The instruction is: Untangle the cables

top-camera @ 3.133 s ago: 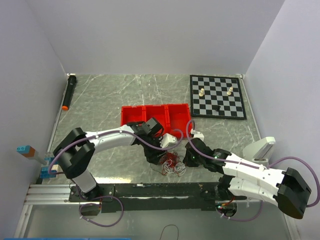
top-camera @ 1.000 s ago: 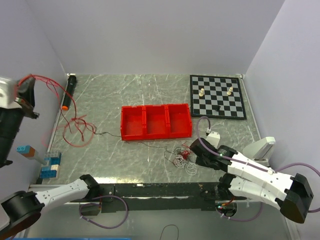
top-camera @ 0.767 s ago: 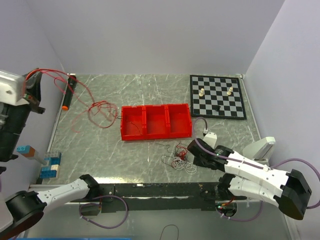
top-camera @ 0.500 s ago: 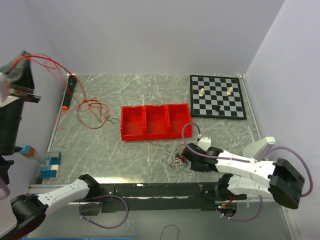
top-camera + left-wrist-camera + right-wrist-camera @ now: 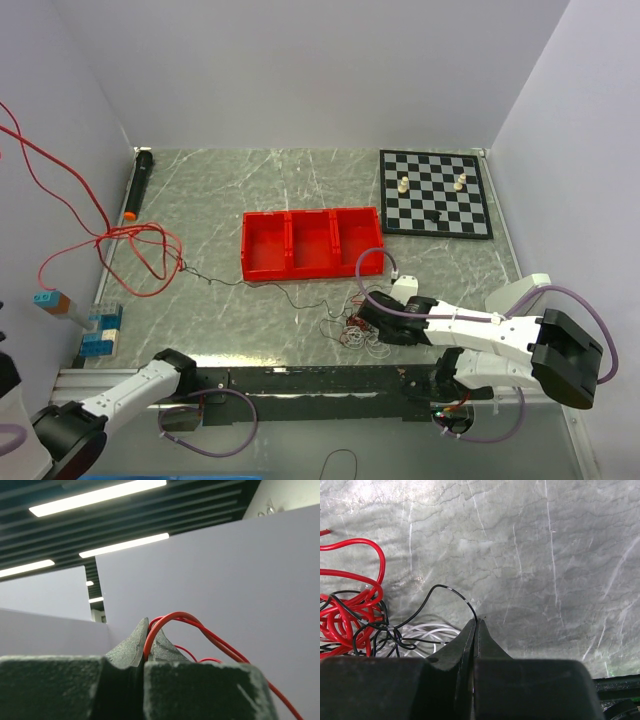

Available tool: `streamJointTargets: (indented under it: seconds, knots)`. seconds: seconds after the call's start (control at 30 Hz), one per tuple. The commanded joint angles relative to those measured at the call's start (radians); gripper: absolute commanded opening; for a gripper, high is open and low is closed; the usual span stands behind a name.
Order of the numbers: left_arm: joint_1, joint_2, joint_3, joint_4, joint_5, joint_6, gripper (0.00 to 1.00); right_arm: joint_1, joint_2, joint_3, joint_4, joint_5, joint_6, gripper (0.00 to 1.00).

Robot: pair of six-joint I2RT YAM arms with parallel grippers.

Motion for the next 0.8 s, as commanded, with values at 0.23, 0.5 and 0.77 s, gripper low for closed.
streamJointTargets:
  seconds: [0.23, 0.5, 0.77]
  knots:
    - [0.1, 0.038, 0.014, -0.203, 0.22, -0.09, 0.01, 0.014, -0.103, 0.089, 0.036, 0.036, -0.061, 0.08]
    - [0.104, -0.078, -0.317, -0.391, 0.603, -0.129, 0.01, 0.014, -0.329, 0.28, 0.294, -0.025, -0.497, 0.66]
    - [0.104, -0.106, -0.414, -0.331, 0.748, -0.112, 0.01, 0.014, -0.284, 0.358, 0.582, -0.305, -0.691, 0.75]
